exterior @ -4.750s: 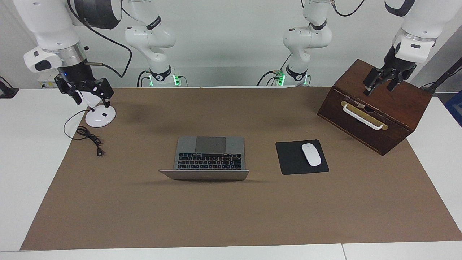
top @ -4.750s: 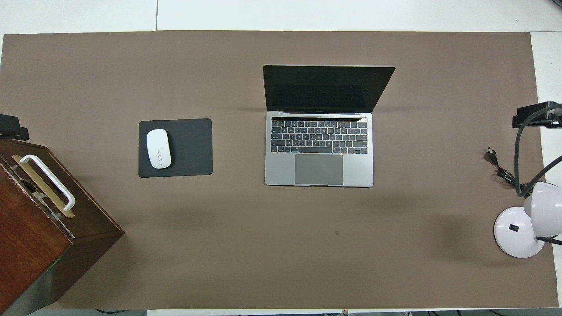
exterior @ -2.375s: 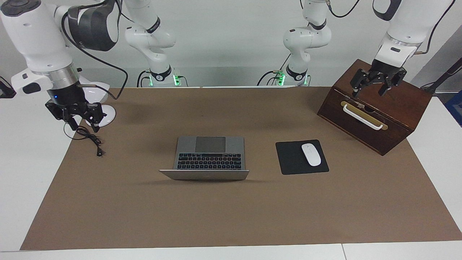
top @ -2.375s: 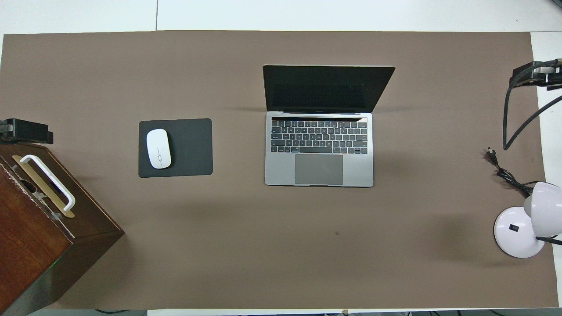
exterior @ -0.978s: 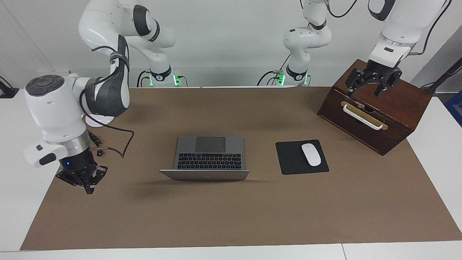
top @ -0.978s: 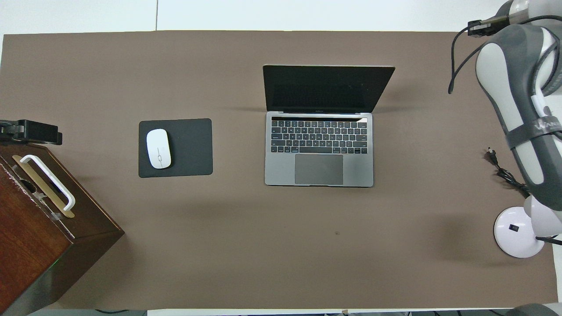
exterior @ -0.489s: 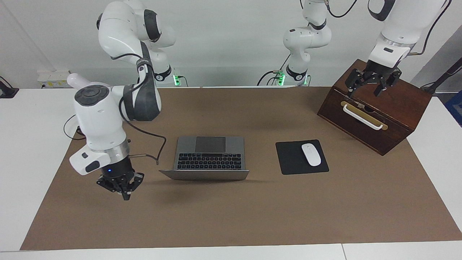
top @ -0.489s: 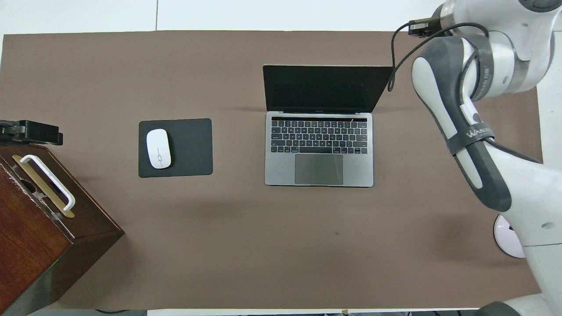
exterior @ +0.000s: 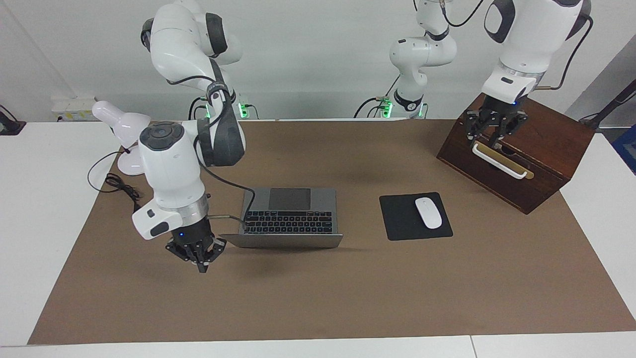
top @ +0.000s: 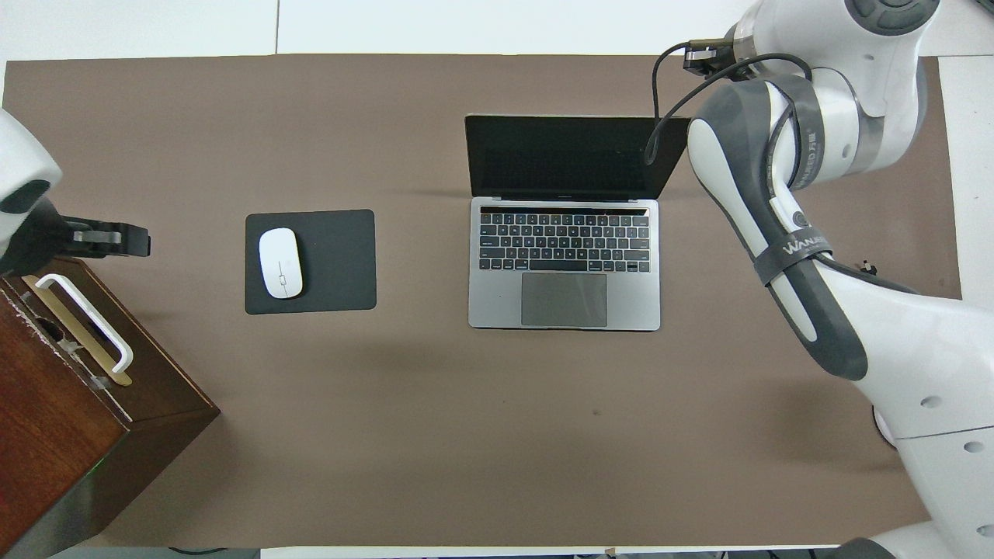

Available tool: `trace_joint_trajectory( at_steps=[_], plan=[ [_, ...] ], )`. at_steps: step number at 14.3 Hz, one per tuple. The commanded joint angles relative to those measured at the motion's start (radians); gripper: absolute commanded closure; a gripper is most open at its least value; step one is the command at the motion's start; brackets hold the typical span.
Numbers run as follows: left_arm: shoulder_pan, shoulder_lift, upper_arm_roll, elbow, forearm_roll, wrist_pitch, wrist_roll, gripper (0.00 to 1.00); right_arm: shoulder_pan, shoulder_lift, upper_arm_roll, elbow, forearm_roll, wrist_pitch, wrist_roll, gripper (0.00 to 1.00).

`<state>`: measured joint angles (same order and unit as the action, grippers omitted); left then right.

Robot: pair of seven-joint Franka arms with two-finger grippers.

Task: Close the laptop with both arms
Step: 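Reach the left gripper to the laptop base while the right gripper holds the screen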

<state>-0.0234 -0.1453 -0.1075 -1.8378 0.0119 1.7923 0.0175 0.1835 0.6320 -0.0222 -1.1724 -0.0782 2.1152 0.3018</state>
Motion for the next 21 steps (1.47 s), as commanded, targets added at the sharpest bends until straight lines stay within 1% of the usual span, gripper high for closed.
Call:
trace_joint_trajectory(
  at_steps=[1,2,3,4,5,7,8,9,10,11,13,15,19,21],
  plan=[
    [-0.079,-0.078,0.008,-0.101,-0.006,0.024,0.002,1.0,0.04,-0.008,0.004,-0.023,-0.067,0.005,0.092,1.0],
    [-0.104,-0.088,0.008,-0.121,-0.006,0.035,0.004,1.0,0.06,-0.008,0.007,-0.021,-0.098,0.005,0.115,1.0],
    [-0.142,-0.1,0.008,-0.151,-0.006,0.073,0.002,1.0,0.073,-0.008,0.007,-0.023,-0.106,0.005,0.132,1.0],
    [-0.177,-0.117,0.006,-0.193,-0.007,0.137,-0.01,1.0,0.082,-0.009,0.007,-0.024,-0.106,0.005,0.141,1.0],
    [-0.208,-0.144,0.006,-0.252,-0.013,0.207,-0.054,1.0,0.091,-0.017,0.007,-0.038,-0.106,0.005,0.151,1.0],
    [-0.303,-0.215,0.006,-0.39,-0.013,0.344,-0.189,1.0,0.108,-0.028,0.007,-0.059,-0.107,0.005,0.169,1.0],
    [-0.328,-0.252,0.006,-0.481,-0.013,0.439,-0.221,1.0,0.116,-0.029,0.007,-0.061,-0.107,0.005,0.178,1.0],
    [-0.355,-0.284,0.006,-0.55,-0.013,0.528,-0.249,1.0,0.117,-0.034,0.007,-0.064,-0.107,0.005,0.18,1.0],
    [-0.403,-0.295,0.006,-0.595,-0.013,0.583,-0.305,1.0,0.119,-0.035,0.008,-0.073,-0.107,0.006,0.181,1.0],
    [-0.447,-0.292,0.006,-0.621,-0.013,0.649,-0.368,1.0,0.137,-0.041,0.008,-0.076,-0.107,0.006,0.183,1.0],
    [-0.493,-0.277,0.006,-0.71,-0.013,0.816,-0.392,1.0,0.148,-0.041,0.007,-0.075,-0.107,0.006,0.213,1.0],
    [-0.509,-0.243,0.006,-0.768,-0.013,0.953,-0.398,1.0,0.165,-0.041,0.008,-0.073,-0.107,0.006,0.224,1.0],
    [-0.569,-0.077,0.006,-0.772,-0.013,1.177,-0.395,1.0,0.194,-0.043,0.008,-0.07,-0.107,0.008,0.226,1.0],
    [-0.575,-0.021,0.008,-0.768,-0.013,1.255,-0.393,1.0,0.191,-0.044,0.008,-0.075,-0.106,0.009,0.223,1.0]
  ],
)
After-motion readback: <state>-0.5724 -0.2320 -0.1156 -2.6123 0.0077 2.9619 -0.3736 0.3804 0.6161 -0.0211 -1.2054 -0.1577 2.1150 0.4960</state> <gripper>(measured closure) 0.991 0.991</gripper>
